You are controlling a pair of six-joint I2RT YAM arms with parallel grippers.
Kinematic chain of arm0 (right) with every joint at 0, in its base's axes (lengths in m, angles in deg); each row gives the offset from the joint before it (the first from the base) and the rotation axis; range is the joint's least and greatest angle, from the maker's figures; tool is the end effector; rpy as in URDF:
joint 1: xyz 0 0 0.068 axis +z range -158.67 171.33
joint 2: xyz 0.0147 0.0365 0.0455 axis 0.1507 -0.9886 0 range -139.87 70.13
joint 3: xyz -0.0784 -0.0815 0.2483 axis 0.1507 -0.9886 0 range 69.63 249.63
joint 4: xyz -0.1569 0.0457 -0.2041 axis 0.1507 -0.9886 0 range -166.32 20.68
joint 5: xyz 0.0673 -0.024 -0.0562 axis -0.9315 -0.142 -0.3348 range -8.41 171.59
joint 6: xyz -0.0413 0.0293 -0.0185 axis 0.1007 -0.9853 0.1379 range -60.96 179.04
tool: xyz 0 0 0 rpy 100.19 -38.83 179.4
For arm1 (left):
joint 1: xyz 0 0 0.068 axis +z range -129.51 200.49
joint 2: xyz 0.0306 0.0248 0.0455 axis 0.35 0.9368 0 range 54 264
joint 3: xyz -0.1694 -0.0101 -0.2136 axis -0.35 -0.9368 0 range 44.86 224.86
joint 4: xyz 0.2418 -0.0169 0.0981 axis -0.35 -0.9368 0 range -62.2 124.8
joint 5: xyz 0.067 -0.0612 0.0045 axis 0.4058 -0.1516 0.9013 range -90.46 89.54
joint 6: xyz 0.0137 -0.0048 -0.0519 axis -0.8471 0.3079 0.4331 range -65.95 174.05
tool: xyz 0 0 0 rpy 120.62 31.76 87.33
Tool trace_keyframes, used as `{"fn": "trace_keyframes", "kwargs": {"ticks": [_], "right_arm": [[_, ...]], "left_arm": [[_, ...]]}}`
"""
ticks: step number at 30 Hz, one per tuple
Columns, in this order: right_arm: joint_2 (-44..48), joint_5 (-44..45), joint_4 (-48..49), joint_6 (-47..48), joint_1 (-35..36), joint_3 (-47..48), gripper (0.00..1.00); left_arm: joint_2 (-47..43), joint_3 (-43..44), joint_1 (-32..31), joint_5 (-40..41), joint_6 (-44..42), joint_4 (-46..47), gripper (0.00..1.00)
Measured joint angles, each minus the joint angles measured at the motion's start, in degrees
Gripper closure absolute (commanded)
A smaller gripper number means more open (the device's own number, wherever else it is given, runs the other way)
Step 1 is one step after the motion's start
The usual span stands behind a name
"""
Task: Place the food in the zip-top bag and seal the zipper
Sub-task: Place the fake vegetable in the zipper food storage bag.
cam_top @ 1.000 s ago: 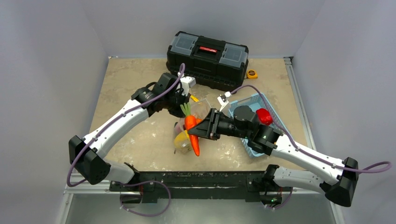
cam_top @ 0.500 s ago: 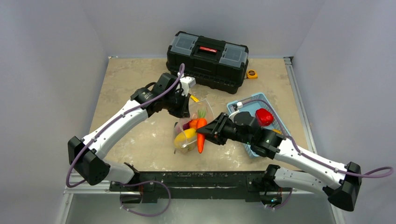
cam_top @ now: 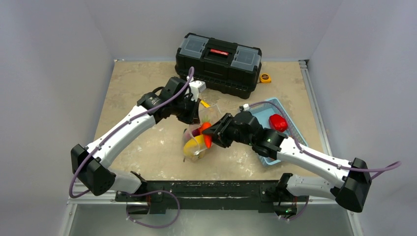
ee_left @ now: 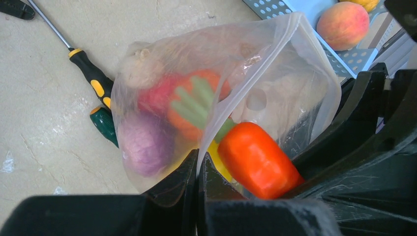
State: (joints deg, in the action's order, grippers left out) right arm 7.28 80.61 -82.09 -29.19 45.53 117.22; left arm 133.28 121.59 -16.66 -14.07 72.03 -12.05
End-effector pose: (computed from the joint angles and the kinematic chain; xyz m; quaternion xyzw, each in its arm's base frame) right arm 0.1448 0.2018 0.2903 0.2466 0.8210 0.4897 0.1589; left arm 0.2253 -0.1811 0.3395 0.1955 0.9115 -0.2579 0.2539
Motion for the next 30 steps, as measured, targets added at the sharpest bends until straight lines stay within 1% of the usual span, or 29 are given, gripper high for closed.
{"fn": "trace_keyframes", "kwargs": {"ticks": [1,7,11,12,16,19,24,26,30], "right_arm": [[-0.2,0.5,-0.2,-0.1,-0.3,0.6,0.56],[-1.0,3.9,-0.6,-0.3,-1.1,4.3,0.53],[-4.8,4.1,-0.5,1.6,-1.3,8.0,0.53],[-5.8,4.1,-0.5,2.1,-1.3,8.6,0.50],[-9.3,3.2,-0.5,5.5,-1.3,9.7,0.31],[-10.0,3.0,-1.1,8.3,-1.3,9.7,0.22],[-7.1,4.2,-3.2,13.5,-1.2,9.6,0.16],[-4.3,4.6,-3.8,16.8,-1.2,9.6,0.14],[0.3,5.1,-6.2,25.5,-1.2,11.2,0.13]], "left_arm": [[0.0,0.0,0.0,0.0,0.0,0.0,1.00],[-0.6,0.0,0.0,0.1,0.0,0.0,1.00],[-0.6,0.0,0.0,0.1,0.0,0.0,1.00],[-0.6,0.0,0.0,0.1,0.0,0.0,1.00],[-0.6,0.0,0.0,0.1,0.0,0.0,1.00],[-0.6,0.0,0.0,0.2,-0.1,-0.7,1.00],[-0.6,0.0,0.0,-0.1,-0.1,-0.7,1.00],[-0.6,0.0,0.0,-0.1,-0.1,-0.7,1.00],[-0.7,0.0,0.0,0.0,-0.1,-0.7,1.00]]}}
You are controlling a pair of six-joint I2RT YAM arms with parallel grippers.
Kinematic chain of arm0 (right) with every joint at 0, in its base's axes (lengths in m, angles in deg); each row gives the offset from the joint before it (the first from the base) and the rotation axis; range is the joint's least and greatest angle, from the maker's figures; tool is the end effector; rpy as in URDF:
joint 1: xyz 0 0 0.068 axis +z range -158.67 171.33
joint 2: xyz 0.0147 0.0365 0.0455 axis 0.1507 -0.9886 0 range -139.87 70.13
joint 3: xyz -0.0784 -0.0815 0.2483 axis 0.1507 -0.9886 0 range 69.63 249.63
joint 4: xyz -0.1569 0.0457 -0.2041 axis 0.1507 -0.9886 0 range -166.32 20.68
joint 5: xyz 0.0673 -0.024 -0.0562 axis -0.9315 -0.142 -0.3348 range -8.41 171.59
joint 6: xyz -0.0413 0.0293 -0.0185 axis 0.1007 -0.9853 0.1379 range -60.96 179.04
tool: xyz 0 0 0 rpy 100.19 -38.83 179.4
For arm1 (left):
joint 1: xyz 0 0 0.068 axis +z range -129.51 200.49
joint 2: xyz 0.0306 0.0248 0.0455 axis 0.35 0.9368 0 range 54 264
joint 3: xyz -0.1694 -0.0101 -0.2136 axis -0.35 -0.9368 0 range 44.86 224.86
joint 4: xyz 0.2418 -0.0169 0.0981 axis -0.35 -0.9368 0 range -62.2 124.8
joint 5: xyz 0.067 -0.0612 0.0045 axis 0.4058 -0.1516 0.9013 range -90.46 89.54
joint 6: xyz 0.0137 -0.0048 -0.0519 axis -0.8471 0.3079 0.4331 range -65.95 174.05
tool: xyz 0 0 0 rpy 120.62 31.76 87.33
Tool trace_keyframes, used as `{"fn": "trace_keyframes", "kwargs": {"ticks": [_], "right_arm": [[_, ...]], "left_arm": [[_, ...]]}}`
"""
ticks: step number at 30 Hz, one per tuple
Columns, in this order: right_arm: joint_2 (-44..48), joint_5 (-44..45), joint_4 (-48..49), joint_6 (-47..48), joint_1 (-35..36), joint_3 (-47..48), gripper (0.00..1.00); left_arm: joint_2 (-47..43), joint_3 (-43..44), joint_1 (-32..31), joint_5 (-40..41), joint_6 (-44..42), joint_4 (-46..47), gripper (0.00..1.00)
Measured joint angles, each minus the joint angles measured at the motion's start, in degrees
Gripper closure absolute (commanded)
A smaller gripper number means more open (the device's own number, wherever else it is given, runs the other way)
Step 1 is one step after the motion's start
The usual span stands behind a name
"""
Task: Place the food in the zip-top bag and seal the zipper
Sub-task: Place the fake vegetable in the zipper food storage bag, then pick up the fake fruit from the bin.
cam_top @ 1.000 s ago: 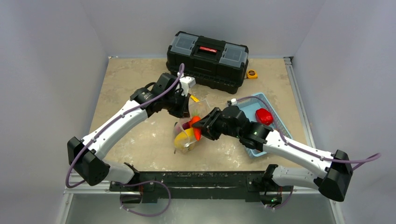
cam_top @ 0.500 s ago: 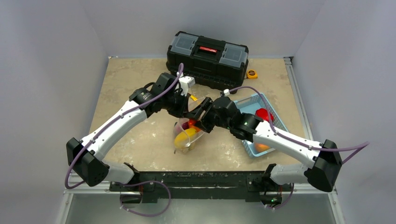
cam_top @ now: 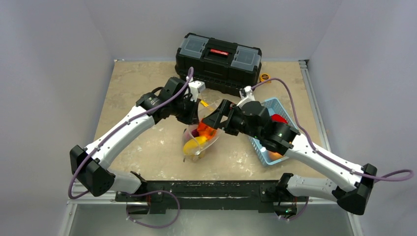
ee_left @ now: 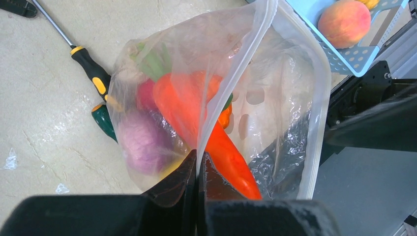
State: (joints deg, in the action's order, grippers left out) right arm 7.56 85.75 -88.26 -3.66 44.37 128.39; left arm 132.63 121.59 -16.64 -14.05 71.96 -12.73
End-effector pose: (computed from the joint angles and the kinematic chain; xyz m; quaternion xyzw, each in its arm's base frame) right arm 0.1510 0.1964 0.3491 0.0901 0.8275 0.4526 0.3200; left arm 0.2226 -0.1788 0.3417 0.1959 0.9115 -0.2574 0.2540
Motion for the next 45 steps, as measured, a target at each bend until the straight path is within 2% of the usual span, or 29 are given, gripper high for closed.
{"fn": "trace_keyframes", "kwargs": {"ticks": [6,12,16,21,27,30,36,41,43,45], "right_arm": [[4.2,3.2,-8.2,11.9,0.1,5.7,0.14],[3.5,6.8,-16.2,18.0,0.1,8.2,0.15],[3.4,7.5,-18.2,19.2,0.1,6.3,0.15],[4.9,12.5,-21.8,18.4,0.2,3.3,0.15],[9.9,25.7,-26.6,14.4,-0.7,3.0,0.15],[9.7,29.9,-27.4,13.7,-7.7,1.4,0.17],[8.7,26.6,-24.0,13.9,-27.0,-11.1,0.20],[9.6,20.0,-19.8,11.6,-37.3,-21.2,0.10],[7.8,20.0,-21.0,9.2,-40.7,-22.7,0.02],[5.5,20.6,-22.1,7.0,-41.8,-22.5,0.01]], "left_arm": [[-0.8,0.0,0.3,1.0,-0.1,0.0,1.00],[-4.9,0.0,0.4,2.7,-0.6,0.3,1.00],[-4.7,0.0,0.4,2.7,-0.6,0.3,1.00],[-4.6,-0.1,0.4,3.1,-0.6,0.4,1.00],[-3.3,-0.1,0.4,2.9,-0.5,0.3,1.00],[-2.5,-0.1,0.4,2.6,-0.5,0.3,1.00],[-2.3,-0.1,0.4,2.3,-0.5,0.3,1.00],[-2.1,-0.1,0.4,1.7,-0.5,0.3,1.00],[-2.1,-0.1,0.4,1.7,-0.5,0.3,1.00],[-2.1,-0.1,0.4,1.7,-0.5,0.3,1.00]]}}
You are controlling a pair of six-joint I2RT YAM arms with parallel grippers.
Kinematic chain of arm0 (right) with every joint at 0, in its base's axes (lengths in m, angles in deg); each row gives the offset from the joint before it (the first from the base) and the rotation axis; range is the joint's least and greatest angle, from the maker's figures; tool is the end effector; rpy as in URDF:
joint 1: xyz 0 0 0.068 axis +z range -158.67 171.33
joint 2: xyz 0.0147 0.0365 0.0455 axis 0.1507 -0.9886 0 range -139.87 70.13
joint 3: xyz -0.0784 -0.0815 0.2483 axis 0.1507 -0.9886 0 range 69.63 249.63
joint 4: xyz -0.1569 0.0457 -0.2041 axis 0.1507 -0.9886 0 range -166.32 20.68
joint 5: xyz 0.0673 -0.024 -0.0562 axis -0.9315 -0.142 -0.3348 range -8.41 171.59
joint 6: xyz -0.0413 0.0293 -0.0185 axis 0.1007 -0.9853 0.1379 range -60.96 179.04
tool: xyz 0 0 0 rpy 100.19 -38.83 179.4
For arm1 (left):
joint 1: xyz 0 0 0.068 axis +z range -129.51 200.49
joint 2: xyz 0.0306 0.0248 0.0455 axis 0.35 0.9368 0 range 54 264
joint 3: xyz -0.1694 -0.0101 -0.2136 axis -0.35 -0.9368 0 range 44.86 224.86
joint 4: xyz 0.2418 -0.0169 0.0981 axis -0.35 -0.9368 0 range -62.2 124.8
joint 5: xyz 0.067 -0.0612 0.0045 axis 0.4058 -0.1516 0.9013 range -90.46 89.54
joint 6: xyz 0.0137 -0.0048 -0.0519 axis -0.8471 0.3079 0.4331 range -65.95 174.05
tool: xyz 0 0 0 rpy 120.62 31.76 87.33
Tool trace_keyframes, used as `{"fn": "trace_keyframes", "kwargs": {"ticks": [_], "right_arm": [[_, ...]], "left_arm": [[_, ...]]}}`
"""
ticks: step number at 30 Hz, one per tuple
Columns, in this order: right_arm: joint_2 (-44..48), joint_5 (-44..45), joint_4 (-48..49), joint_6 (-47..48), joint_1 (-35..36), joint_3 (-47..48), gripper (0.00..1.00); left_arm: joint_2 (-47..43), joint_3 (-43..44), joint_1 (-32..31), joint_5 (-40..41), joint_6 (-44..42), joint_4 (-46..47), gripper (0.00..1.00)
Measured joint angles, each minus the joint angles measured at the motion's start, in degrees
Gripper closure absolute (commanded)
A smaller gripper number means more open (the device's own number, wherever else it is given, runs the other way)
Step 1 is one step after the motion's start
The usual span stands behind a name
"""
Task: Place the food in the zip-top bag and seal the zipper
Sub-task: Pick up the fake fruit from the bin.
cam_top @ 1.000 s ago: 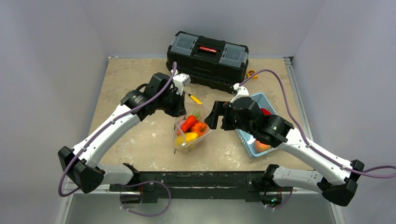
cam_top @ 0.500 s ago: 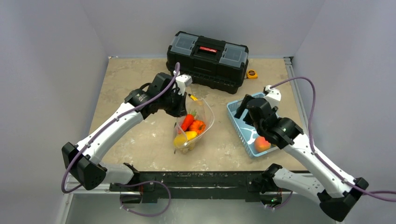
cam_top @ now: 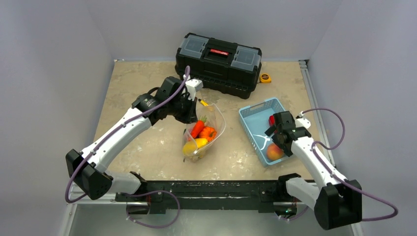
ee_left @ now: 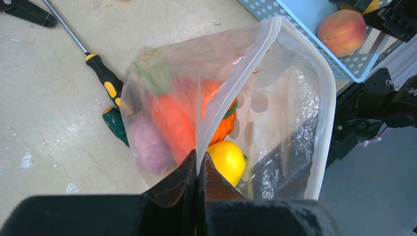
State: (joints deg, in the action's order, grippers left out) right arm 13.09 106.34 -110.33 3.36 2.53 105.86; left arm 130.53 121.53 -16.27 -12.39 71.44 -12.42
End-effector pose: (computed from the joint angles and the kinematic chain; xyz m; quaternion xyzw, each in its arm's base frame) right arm 0.1764 0.0198 0.2104 0.4068 0.8572 -0.0424 0.3130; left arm 0.2179 -0.1718 0.3512 0.1931 0.9061 -0.2517 0.2799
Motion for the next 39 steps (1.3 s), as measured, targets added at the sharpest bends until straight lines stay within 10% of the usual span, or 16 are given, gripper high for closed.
{"fn": "trace_keyframes", "kwargs": {"ticks": [15,39], "right_arm": [[-6.1,-8.5,-1.9,-1.2,0.0,-1.0,0.04],[-4.6,-16.8,0.5,7.0,0.0,4.1,0.93]], "left_arm": [[0.0,0.0,0.0,-0.3,0.0,0.0,1.00],[1.3,0.0,0.0,-1.0,0.0,0.0,1.00]]}}
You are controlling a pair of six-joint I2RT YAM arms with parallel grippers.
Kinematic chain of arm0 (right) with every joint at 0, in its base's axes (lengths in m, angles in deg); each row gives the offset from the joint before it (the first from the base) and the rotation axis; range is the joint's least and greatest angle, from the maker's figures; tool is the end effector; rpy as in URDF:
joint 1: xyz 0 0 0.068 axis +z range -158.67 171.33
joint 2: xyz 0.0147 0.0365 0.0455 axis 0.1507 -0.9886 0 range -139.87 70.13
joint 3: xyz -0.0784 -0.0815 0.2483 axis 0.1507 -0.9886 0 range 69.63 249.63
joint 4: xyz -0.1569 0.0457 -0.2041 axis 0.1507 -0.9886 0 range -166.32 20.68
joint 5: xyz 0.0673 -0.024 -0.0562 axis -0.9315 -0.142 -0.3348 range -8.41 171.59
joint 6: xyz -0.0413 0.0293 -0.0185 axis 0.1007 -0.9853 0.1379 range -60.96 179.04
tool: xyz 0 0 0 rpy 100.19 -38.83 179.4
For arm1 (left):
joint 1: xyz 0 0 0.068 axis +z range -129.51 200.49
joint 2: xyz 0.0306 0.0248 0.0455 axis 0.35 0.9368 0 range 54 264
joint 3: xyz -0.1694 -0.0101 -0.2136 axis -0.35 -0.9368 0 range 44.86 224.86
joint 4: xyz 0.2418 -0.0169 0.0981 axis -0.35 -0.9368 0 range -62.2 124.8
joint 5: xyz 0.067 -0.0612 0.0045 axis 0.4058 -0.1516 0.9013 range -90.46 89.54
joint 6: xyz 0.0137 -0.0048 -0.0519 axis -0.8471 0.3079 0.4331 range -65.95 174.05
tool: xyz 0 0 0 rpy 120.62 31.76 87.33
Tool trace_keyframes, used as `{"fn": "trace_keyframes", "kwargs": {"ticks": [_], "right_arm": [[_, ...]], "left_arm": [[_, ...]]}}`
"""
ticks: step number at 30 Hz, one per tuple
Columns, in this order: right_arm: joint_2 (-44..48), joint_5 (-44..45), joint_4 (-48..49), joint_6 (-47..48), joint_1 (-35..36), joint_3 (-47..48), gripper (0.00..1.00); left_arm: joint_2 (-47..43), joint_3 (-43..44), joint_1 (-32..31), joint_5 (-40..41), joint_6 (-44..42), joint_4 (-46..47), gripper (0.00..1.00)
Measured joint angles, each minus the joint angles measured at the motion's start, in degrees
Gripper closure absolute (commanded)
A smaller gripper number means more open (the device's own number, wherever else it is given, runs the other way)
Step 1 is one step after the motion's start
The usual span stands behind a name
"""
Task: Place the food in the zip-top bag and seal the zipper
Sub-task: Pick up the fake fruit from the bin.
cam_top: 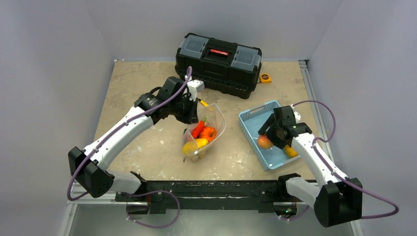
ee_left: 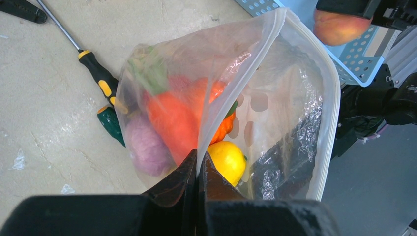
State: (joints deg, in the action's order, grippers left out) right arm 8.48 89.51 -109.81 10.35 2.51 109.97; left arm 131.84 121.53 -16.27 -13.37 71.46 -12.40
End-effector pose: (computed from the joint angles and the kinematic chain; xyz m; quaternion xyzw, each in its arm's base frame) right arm 0.1935 0.0333 0.2165 0.3270 0.9108 0.0632 0.2441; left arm 0.2218 -0.1755 0.3453 0.1954 0.9089 -0.2543 0.2665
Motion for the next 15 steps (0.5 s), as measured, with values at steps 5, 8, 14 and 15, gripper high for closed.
{"fn": "trace_keyframes", "kwargs": {"ticks": [5,8,14,15], "right_arm": [[7.6,-3.0,1.3,5.2,0.0,0.8,0.94],[13.8,-7.9,4.5,7.6,0.0,0.8,0.94],[14.3,-13.3,8.0,9.0,5.2,7.1,0.95],[12.7,-13.0,8.9,8.9,8.5,9.3,0.95]], "left_arm": [[0.0,0.0,0.0,-0.1,0.0,0.0,1.00],[0.0,0.0,0.0,-0.2,0.0,0.0,1.00],[0.0,0.0,0.0,-0.5,0.0,0.0,1.00],[0.0,0.0,0.0,-0.5,0.0,0.0,1.00]]}}
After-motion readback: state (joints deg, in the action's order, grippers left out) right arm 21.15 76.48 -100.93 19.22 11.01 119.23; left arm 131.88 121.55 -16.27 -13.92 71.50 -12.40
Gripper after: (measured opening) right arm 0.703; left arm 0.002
